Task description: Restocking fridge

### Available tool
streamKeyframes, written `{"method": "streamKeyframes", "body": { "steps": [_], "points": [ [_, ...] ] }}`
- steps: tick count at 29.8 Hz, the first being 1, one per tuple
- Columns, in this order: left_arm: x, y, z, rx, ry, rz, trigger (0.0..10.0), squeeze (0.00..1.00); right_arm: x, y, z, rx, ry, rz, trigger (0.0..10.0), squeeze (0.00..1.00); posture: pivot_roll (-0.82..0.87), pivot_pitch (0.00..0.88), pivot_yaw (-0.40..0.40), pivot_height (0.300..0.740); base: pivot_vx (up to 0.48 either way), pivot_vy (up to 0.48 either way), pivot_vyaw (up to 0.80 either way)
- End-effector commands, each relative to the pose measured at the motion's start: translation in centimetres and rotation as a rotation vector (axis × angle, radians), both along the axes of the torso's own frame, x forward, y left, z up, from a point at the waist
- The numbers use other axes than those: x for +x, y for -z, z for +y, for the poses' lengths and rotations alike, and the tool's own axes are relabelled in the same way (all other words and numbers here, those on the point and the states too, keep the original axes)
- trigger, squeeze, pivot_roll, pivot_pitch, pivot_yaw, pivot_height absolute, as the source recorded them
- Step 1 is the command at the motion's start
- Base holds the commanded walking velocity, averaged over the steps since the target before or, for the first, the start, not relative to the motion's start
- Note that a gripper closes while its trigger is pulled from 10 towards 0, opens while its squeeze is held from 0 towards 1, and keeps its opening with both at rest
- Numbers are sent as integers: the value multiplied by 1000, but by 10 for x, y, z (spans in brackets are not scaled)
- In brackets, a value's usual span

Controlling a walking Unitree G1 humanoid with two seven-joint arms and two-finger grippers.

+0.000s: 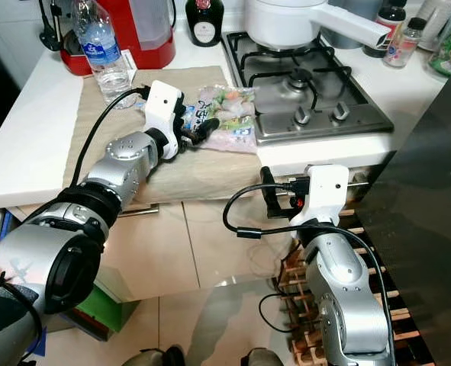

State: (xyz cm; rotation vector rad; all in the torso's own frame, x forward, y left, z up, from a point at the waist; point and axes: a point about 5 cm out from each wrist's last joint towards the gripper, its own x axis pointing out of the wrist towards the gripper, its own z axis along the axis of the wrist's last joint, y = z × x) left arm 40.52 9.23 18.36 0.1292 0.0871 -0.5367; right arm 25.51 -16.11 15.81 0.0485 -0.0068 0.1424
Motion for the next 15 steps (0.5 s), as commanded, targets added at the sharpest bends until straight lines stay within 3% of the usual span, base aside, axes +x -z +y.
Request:
{"method": "streamKeyframes", "body": {
  "steps": [1, 10, 15],
  "points": [
    [-9, 38, 19, 82, -29, 166, 10000, 0, -2, -4, -1, -10, 10, -12, 10000, 878, -336, 90, 73, 740, 0, 0, 0],
    [-8, 35, 46, 187, -19, 160, 10000, 0, -2, -3, -3, -15, 8, -8, 10000, 878, -334, 90, 71, 740, 0, 0, 0],
    [-1, 14, 50, 142, -28, 101, 10000, 0, -2, -3, -2, -17, 3, -6, 10000, 878, -330, 83, 68, 740, 0, 0, 0]
  ]
}}
